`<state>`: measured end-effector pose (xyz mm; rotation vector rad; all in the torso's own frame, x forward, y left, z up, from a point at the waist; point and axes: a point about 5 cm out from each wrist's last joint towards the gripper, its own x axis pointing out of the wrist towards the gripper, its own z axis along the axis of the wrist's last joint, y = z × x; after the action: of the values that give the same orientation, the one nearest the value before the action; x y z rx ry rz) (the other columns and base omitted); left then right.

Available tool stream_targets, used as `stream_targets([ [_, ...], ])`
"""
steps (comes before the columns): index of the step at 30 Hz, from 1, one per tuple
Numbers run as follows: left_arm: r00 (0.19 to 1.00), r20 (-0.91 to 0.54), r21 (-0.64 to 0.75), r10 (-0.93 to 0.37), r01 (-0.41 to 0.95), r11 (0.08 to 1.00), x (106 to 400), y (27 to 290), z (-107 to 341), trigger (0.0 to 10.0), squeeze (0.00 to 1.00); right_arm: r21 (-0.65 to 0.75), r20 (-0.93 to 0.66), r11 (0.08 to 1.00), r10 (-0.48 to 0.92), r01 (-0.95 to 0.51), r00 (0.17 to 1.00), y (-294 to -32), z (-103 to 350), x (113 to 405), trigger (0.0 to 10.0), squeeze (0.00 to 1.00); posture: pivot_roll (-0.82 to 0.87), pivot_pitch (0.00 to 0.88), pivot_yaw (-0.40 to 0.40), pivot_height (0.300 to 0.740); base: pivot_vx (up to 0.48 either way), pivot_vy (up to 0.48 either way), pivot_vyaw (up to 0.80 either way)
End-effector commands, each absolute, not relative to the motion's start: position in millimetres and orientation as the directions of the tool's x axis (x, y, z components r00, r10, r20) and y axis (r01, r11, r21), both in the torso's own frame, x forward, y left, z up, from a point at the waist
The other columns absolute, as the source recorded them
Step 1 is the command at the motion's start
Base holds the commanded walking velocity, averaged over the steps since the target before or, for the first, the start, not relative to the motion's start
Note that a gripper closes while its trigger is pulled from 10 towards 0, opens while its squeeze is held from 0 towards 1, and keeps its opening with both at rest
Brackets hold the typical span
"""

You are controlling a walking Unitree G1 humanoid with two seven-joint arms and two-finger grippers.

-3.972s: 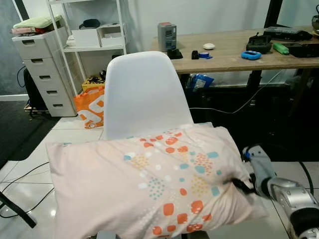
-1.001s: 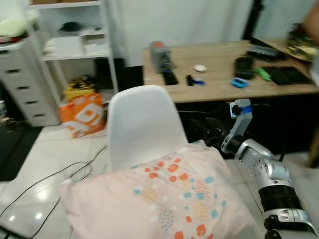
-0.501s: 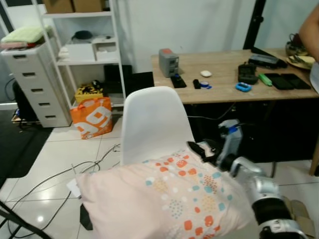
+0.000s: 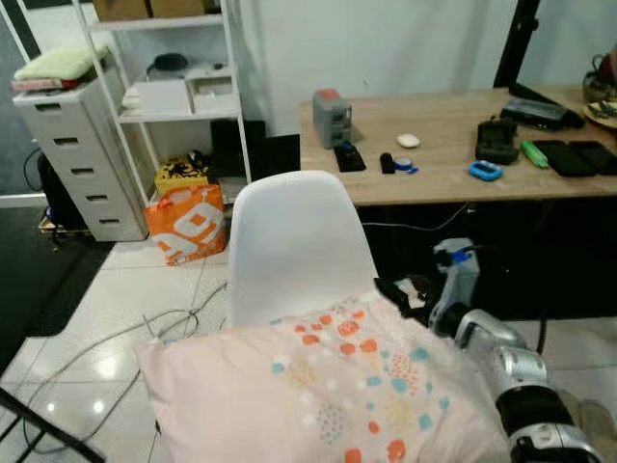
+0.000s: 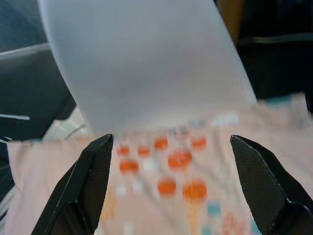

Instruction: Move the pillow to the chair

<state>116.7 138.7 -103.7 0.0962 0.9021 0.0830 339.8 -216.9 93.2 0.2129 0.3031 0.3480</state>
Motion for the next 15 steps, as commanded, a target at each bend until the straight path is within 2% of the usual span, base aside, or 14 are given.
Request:
stream_targets([
  [1,0.589,-0.802,0.11,0.1,-0.02,0.994,107.2,136.6,-107.1,10.0,0.0,0.259,-0.307,0.926,0.349,-0.275,0.885,-216.2,76.0,332.2,10.0,0.0,-0.19,0.076,0.027,0.722,0.0,0.0,0.0],
  [13,0.584,-0.805,0.118,0.103,-0.012,0.993,107.2,136.1,-107.4,10.0,0.0,0.269,-0.4,0.94,0.308,-0.21,0.864,-220.2,44.5,314.9,10.0,0.0,-0.19,0.076,0.023,0.722,0.0,-0.48,0.0],
  [15,0.584,-0.805,0.113,0.106,-0.025,0.993,107.0,135.9,-107.3,10.0,0.0,0.267,-0.418,0.945,0.291,-0.19,0.861,-222.5,38.8,311.5,10.0,0.0,-0.19,0.076,0.023,0.722,0.0,-0.251,0.0],
])
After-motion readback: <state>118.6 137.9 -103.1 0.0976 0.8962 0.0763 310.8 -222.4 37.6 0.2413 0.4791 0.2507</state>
